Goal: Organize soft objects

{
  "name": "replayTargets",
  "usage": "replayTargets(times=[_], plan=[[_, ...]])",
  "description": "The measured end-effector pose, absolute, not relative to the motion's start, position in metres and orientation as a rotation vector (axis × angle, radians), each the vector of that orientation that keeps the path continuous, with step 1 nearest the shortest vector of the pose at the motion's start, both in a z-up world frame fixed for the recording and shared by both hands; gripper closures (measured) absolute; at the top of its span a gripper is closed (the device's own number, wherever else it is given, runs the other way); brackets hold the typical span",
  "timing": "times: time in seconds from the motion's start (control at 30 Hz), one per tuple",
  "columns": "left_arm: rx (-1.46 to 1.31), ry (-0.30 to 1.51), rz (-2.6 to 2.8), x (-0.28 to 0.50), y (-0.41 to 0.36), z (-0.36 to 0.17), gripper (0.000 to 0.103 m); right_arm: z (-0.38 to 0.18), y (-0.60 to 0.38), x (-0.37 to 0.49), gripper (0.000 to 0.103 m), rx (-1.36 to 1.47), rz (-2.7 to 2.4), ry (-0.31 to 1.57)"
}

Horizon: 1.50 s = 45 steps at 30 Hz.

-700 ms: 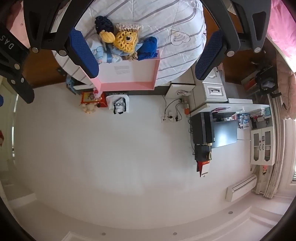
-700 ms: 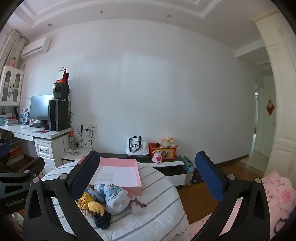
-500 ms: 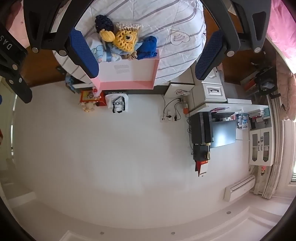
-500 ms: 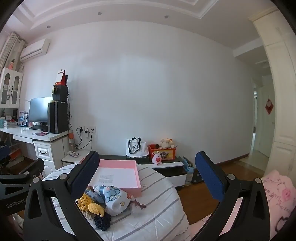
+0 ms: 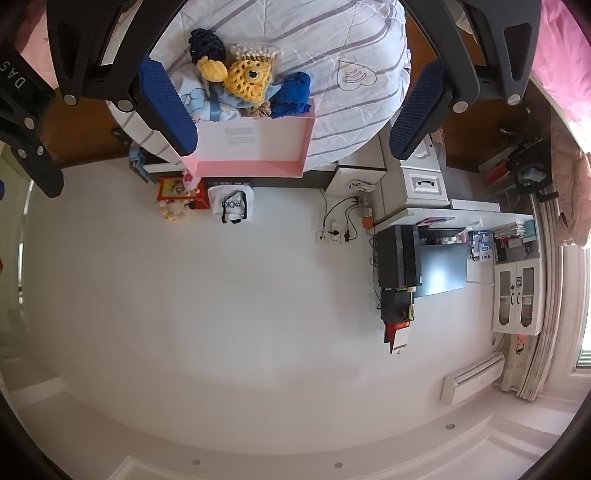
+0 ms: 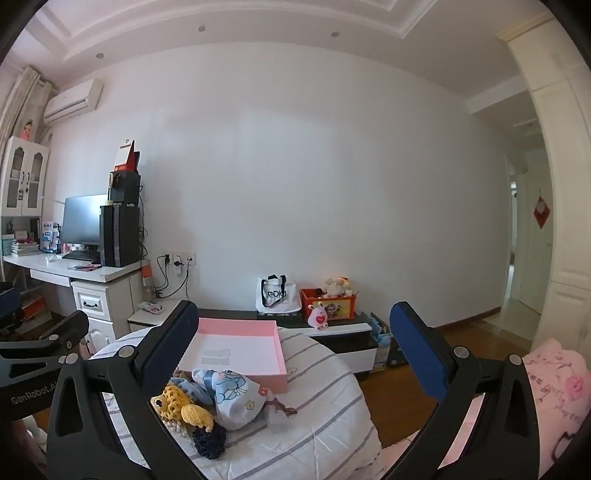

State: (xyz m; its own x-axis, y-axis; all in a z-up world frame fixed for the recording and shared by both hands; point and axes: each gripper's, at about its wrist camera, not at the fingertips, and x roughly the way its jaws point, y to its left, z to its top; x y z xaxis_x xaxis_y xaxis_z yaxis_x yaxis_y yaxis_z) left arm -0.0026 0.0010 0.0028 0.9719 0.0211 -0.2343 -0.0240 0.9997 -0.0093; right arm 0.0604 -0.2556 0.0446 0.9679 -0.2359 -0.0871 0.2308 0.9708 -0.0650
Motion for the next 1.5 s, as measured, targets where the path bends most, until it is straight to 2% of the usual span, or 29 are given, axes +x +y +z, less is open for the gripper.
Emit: replayTargets(times=[1.5], plan=[[0.001,0.238,0.012,-0.0070,-0.0002,0.0053,0.001,0.0450,-0.2471,0.0606,0.000,-0.053,-0.200,0.119]])
